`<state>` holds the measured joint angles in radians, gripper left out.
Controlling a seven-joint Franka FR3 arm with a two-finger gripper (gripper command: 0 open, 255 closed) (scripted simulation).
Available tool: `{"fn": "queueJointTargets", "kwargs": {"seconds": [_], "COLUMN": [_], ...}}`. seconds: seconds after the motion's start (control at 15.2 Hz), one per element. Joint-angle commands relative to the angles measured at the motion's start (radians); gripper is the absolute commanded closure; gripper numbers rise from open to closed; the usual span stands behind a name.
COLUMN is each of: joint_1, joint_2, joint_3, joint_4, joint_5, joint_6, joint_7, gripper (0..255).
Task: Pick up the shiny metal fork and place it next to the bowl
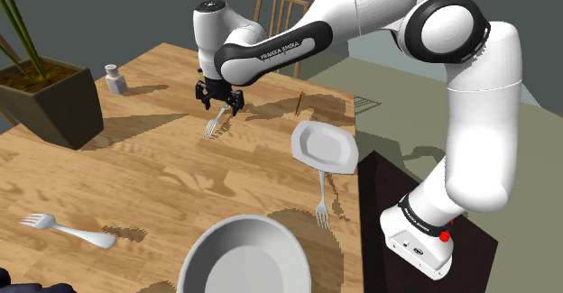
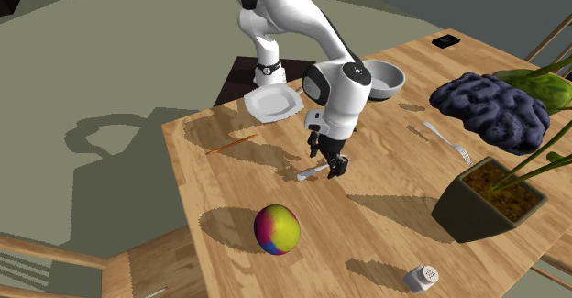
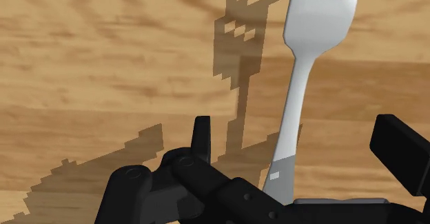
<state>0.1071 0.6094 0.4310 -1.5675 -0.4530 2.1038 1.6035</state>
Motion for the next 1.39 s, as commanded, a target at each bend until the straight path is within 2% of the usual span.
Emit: {"fn": "queueJointTargets", "kwargs": {"seconds": [0.0, 0.33, 0.4, 0.99, 1.32], "joint_1": [0.0, 0.0, 0.0, 0.0, -0.004], "joint_2": [0.002, 0.002, 0.002, 0.002, -0.029], "joint_3": [-0.001, -0.001, -0.001, -0.001, 0.01], "joint_4": [-0.001, -0.001, -0.001, -0.001, 0.02], "joint_5": [-0.001, -0.001, -0.001, -0.001, 0.017], "joint_6": [0.003, 0.003, 0.003, 0.003, -0.044], "joint_7": [0.001, 0.001, 0.001, 0.001, -0.016], "gripper": [0, 0, 255, 255, 255]}}
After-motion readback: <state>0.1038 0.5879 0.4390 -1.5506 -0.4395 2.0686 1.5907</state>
